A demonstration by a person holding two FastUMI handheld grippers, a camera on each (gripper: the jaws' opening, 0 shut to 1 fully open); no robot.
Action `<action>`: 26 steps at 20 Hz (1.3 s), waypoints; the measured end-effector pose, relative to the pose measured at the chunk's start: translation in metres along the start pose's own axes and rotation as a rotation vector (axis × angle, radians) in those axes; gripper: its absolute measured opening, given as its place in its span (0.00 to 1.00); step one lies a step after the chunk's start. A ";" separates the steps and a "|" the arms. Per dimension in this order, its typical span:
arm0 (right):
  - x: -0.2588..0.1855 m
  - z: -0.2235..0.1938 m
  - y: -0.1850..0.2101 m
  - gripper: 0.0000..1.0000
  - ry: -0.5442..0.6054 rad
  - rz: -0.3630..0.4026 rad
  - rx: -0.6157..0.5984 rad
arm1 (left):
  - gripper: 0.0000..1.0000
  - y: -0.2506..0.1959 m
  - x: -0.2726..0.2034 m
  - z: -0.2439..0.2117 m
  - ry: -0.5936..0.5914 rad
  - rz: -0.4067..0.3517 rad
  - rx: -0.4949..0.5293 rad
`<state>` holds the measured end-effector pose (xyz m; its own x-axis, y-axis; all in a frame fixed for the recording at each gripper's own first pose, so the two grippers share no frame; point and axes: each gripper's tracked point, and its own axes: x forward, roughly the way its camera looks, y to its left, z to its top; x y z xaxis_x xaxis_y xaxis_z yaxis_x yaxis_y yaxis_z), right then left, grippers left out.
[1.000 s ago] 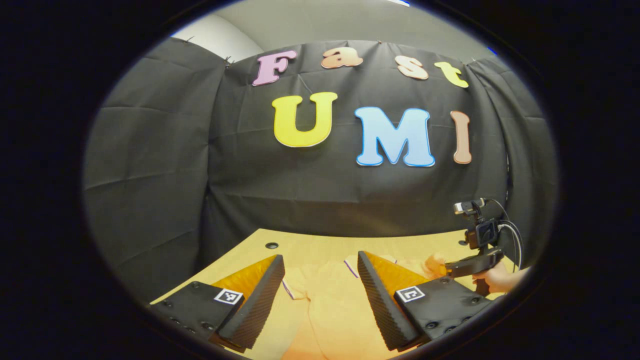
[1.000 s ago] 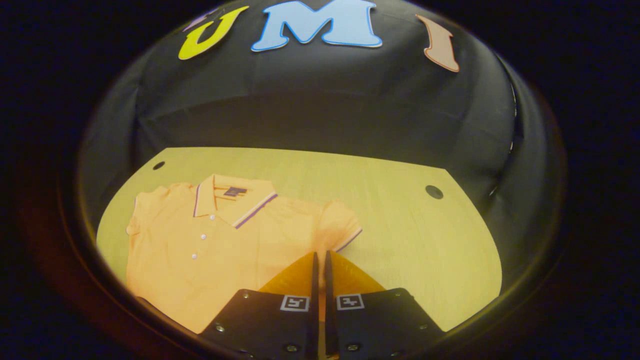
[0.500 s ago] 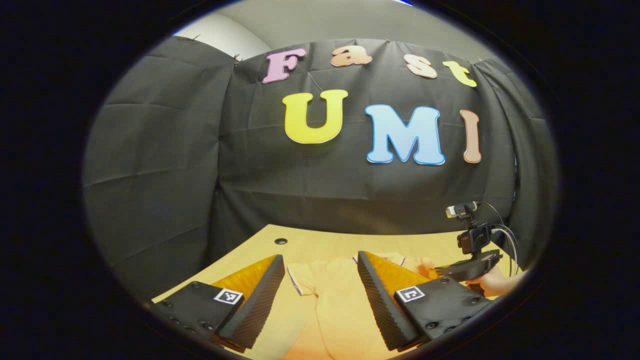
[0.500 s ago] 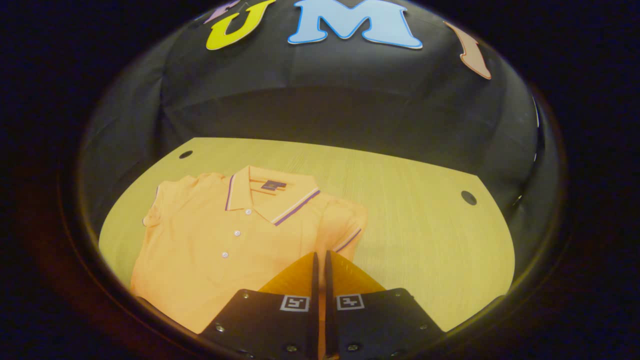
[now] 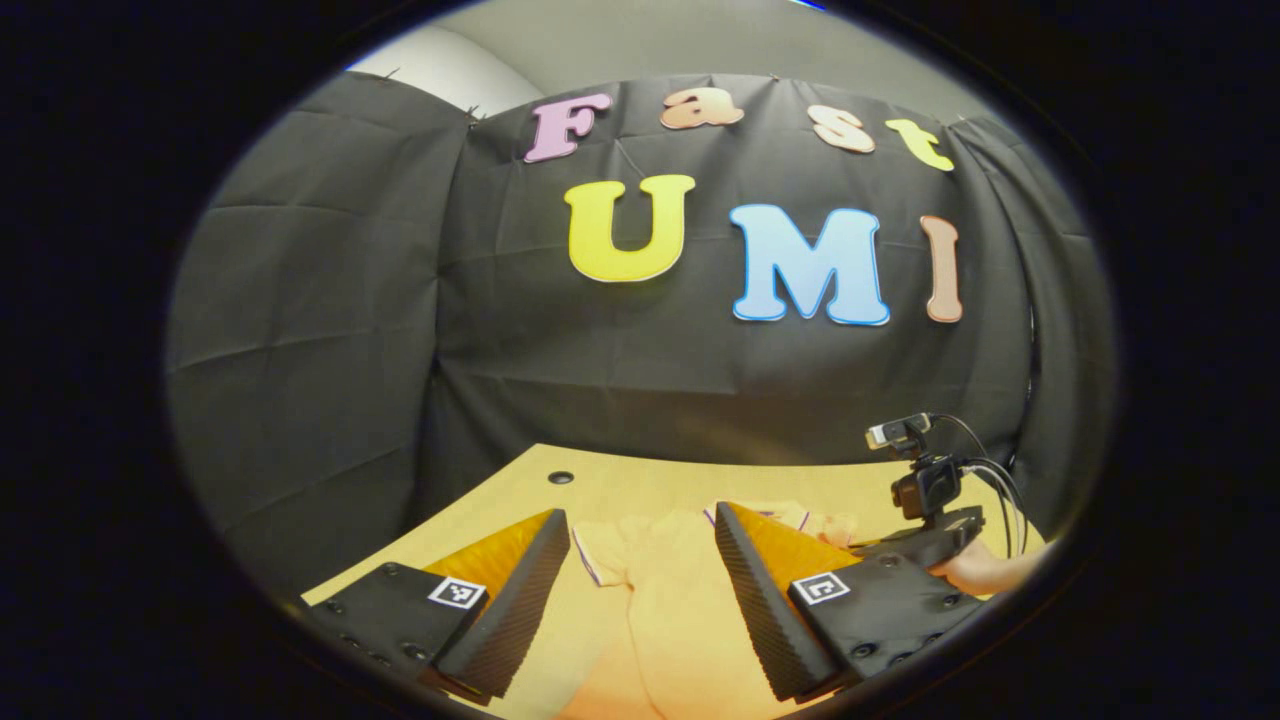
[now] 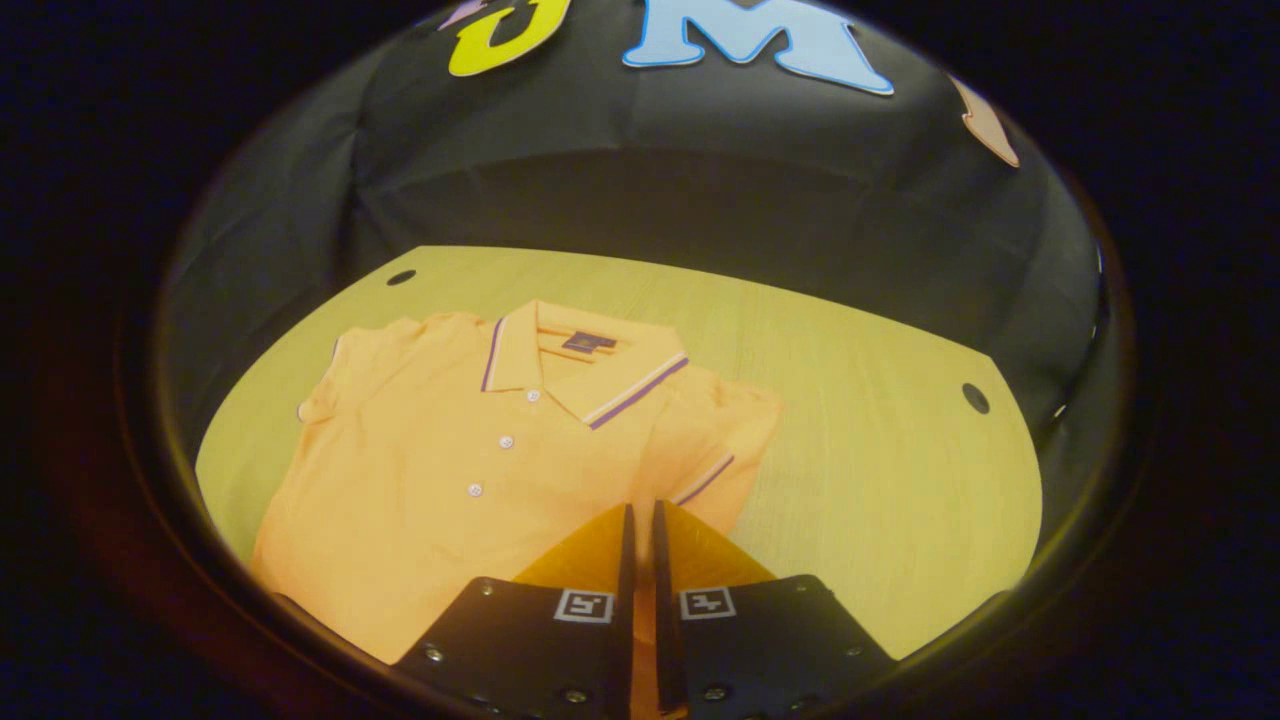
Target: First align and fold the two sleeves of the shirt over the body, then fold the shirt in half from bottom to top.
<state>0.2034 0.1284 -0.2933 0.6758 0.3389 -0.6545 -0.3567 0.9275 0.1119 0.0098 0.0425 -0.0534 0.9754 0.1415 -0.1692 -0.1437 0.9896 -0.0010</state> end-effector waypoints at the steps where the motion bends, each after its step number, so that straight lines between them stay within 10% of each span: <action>1: 0.000 -0.001 0.003 0.14 0.002 0.009 0.000 | 0.94 -0.001 0.001 0.000 0.000 -0.004 0.000; 12: -0.024 0.007 0.005 0.51 -0.019 0.009 0.006 | 0.94 -0.006 0.017 -0.008 0.014 -0.047 -0.016; 19: -0.069 0.024 0.008 0.93 -0.086 -0.030 0.036 | 0.96 -0.001 0.048 -0.019 0.026 -0.090 -0.034; 26: -0.127 0.044 0.024 0.94 -0.183 -0.060 0.087 | 0.95 0.015 0.091 -0.042 0.048 -0.089 -0.001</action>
<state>0.1370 0.1144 -0.1745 0.8029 0.2979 -0.5163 -0.2600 0.9544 0.1463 0.0892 0.0692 -0.1102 0.9751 0.0514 -0.2157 -0.0568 0.9982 -0.0188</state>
